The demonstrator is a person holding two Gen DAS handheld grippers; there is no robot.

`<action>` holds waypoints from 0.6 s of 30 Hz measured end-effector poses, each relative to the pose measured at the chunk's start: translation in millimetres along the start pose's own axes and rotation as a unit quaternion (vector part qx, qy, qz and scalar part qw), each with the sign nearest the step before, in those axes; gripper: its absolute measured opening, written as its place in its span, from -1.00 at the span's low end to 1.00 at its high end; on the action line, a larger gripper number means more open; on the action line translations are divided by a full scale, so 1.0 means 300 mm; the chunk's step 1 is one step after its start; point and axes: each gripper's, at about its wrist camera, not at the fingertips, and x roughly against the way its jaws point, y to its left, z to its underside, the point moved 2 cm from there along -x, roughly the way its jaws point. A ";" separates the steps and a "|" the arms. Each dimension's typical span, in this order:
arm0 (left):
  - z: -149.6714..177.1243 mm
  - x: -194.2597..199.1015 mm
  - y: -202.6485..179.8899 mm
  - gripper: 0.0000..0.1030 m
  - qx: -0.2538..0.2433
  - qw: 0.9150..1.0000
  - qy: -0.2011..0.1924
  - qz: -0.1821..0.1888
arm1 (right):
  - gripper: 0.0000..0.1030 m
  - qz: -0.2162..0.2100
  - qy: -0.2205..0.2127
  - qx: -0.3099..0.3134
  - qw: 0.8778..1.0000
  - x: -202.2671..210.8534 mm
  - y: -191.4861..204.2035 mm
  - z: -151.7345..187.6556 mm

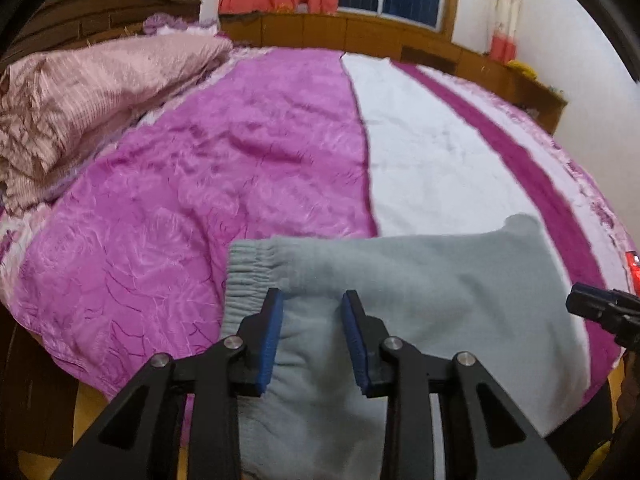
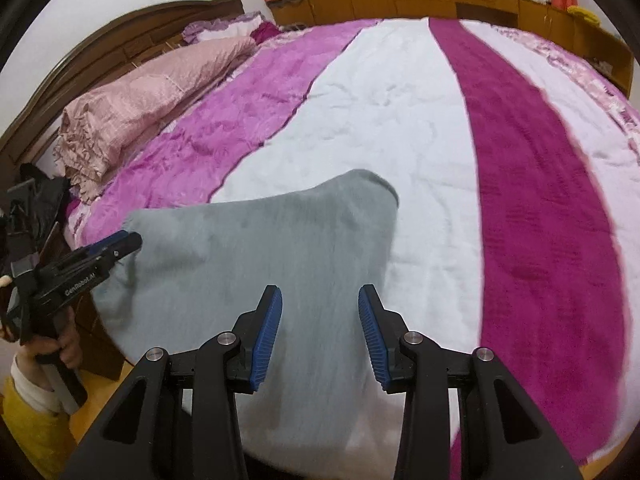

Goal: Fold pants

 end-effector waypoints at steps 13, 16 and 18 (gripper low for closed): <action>0.008 0.024 0.020 -0.43 0.002 1.000 0.008 0.012 | -0.26 -0.010 0.022 -0.042 0.999 -0.078 -0.088 0.035; 0.026 0.114 0.015 -0.49 0.001 1.000 -0.003 0.019 | -0.26 -0.023 0.020 -0.045 0.999 -0.014 -0.071 0.065; 0.050 0.162 0.011 -0.50 0.000 1.000 -0.005 0.021 | -0.26 -0.029 0.016 -0.043 0.999 0.027 -0.059 0.092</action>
